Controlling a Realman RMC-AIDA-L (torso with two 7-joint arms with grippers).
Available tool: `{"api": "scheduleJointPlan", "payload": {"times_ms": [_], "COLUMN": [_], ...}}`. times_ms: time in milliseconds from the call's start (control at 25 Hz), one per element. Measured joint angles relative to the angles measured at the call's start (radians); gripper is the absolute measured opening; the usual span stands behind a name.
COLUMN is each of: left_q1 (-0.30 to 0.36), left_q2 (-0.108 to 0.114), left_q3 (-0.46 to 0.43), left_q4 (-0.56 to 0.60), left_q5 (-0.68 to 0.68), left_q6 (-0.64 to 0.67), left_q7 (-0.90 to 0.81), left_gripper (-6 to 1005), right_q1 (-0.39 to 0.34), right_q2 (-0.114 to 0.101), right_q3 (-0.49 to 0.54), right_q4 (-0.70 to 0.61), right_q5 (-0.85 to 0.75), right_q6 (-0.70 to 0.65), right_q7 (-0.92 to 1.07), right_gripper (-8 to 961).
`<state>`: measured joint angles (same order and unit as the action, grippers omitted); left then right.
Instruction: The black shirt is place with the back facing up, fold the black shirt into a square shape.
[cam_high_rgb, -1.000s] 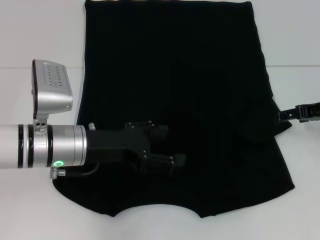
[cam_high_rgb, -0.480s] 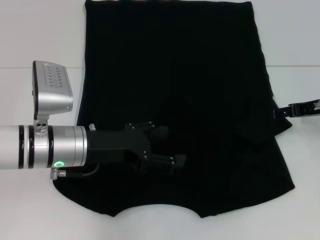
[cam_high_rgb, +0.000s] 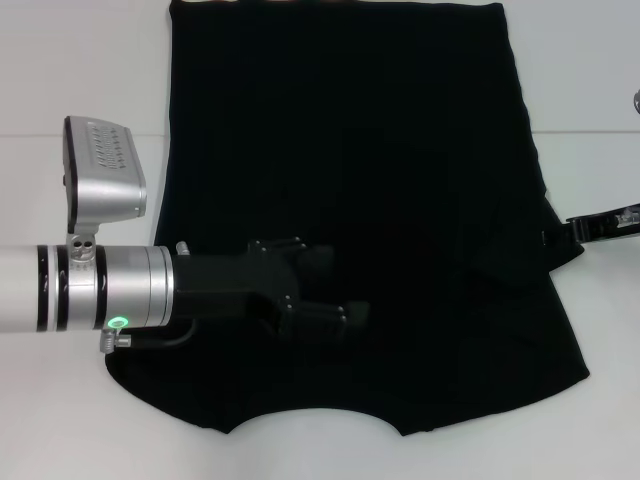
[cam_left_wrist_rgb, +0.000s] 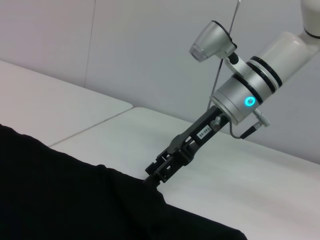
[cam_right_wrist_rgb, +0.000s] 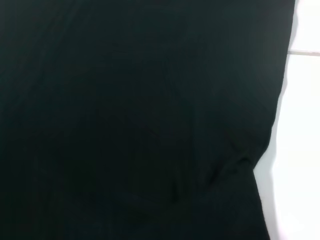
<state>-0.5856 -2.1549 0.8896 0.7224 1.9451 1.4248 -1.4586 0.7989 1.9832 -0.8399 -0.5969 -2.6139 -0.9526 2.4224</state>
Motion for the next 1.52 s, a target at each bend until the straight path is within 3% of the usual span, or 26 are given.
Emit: {"api": "scheduleJointPlan", "payload": {"times_ms": [40,360,1520], "left_q1": [0.000,-0.001,-0.007], "left_q2": [0.000,-0.001,-0.001], "left_q3": [0.000,0.000,0.000], "left_q4": [0.000,0.000,0.000], "left_q5": [0.000,0.000,0.000], "left_q6": [-0.002,-0.008,-0.018], "left_q7": [0.000,-0.001,-0.004], "left_gripper": [930,929,925], "right_q1": [0.000,-0.005,0.000], "right_q2": [0.000,-0.004,-0.002], "right_q3": [0.000,-0.001,0.001], "right_q4": [0.000,0.002,0.062], "right_q5": [0.000,0.000,-0.024], "right_q6": [0.000,0.016,0.094], "right_q7": [0.000,0.004,0.006], "right_gripper": [866,540,531]}}
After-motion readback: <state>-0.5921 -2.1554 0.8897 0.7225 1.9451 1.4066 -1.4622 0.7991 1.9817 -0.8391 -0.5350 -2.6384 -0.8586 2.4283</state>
